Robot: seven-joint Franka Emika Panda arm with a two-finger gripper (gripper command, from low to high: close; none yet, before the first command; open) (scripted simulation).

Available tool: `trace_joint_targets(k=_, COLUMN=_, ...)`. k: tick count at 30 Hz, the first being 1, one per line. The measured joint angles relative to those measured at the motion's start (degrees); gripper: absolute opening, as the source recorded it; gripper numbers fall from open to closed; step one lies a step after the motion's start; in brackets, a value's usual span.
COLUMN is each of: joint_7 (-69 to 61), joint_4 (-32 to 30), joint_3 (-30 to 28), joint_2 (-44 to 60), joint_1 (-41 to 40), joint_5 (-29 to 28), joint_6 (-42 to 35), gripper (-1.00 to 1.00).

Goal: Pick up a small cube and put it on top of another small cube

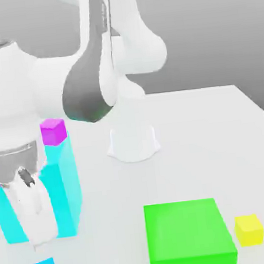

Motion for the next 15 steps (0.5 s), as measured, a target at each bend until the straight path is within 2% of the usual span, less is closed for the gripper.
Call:
trace_joint_targets(k=6, joint_7=1.59, joint_4=1.69, joint_3=0.53, joint_2=12.47, joint_1=-1.68, joint_5=2.37, joint_6=7.51, gripper=0.00)
trace_joint_targets(k=7, joint_7=1.43, joint_4=1.93, joint_3=0.78, joint_2=13.63, joint_1=-1.88, joint_5=2.64, joint_6=8.40, gripper=-1.00)
trace_joint_targets(k=15, joint_7=1.71, joint_4=1.60, joint_3=0.40, joint_2=12.05, joint_1=-1.60, joint_5=2.28, joint_6=7.22, gripper=-1.00)
